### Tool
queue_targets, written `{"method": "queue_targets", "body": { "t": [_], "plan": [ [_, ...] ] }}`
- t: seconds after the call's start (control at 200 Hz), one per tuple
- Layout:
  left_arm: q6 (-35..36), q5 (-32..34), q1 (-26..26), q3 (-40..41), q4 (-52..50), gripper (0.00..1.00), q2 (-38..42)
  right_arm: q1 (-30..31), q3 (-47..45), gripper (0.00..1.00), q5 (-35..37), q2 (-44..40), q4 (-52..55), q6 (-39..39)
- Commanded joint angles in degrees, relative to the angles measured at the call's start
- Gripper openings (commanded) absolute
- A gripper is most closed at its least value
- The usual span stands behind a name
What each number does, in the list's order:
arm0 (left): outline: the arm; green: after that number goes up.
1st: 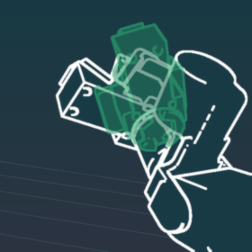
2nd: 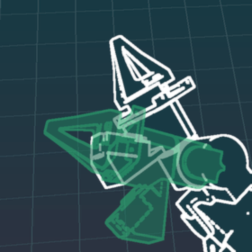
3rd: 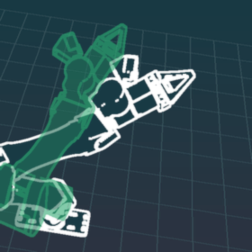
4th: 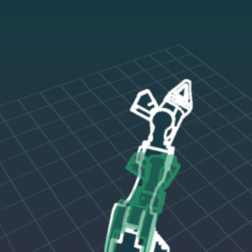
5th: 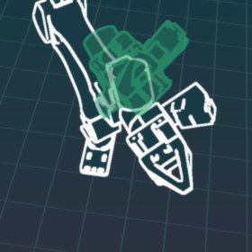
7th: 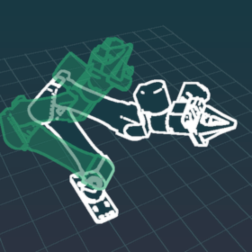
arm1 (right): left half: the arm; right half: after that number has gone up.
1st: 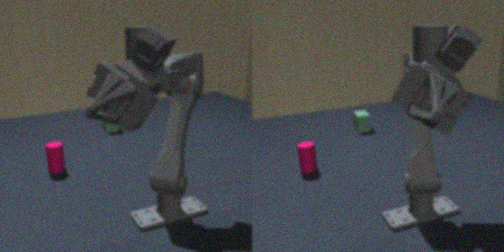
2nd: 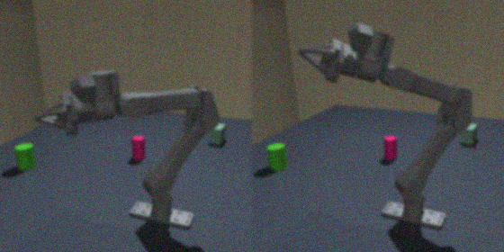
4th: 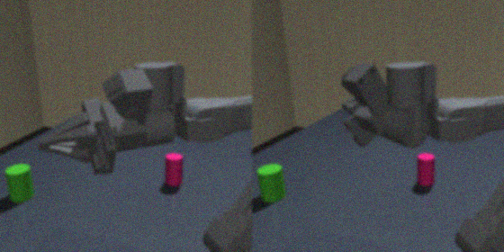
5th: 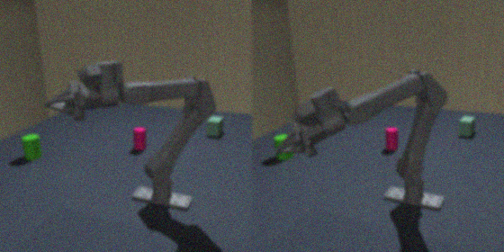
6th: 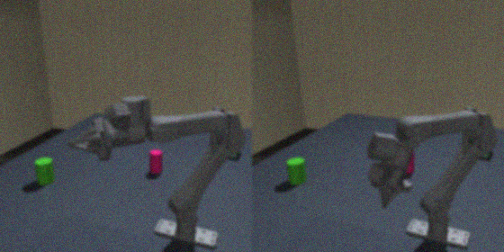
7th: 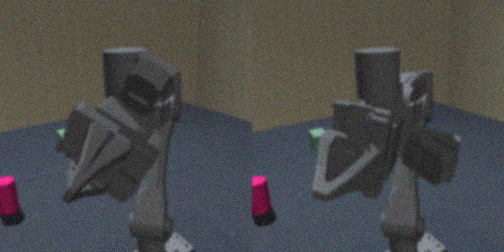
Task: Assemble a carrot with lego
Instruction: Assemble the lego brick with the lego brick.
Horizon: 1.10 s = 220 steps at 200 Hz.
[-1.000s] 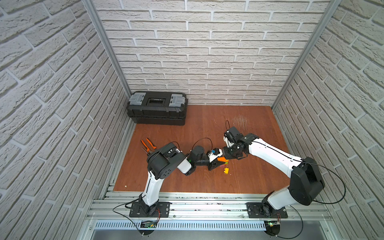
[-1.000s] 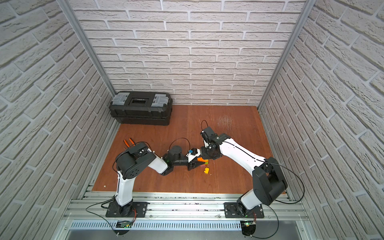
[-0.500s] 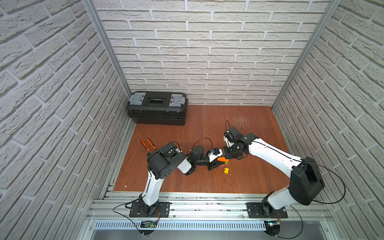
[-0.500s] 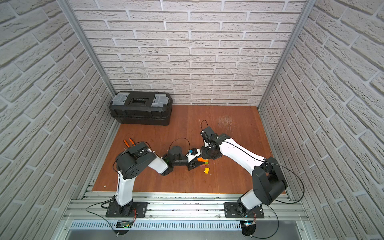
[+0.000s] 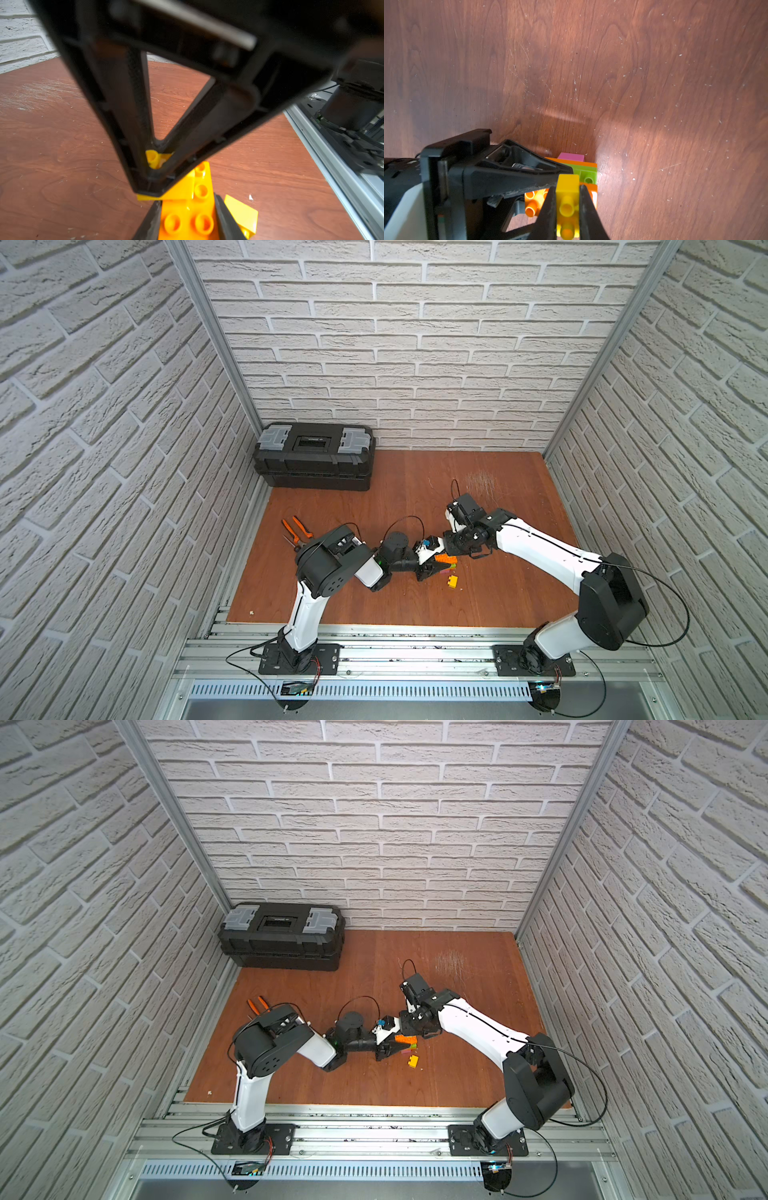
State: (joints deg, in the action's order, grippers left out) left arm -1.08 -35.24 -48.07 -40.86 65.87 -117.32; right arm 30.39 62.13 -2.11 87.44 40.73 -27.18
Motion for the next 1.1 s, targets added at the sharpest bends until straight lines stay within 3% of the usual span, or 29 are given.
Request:
{"method": "queue_targets", "body": {
  "t": [0.0,0.51,1.095],
  "plan": [
    [-0.89,-0.88,-0.27,1.3,-3.55,0.0,-2.29,0.37,-0.69,0.02,3.19,-0.11,7.15,0.63],
    [-1.04,-0.88,-0.24,1.31,-3.37,0.0,-2.51,-0.86,5.98,0.02,1.58,-5.61,11.67,0.55],
    [-1.13,-1.05,-0.22,1.15,-3.02,0.0,-2.72,-0.86,-0.5,0.02,0.78,-3.22,6.89,-0.68]
  ]
}}
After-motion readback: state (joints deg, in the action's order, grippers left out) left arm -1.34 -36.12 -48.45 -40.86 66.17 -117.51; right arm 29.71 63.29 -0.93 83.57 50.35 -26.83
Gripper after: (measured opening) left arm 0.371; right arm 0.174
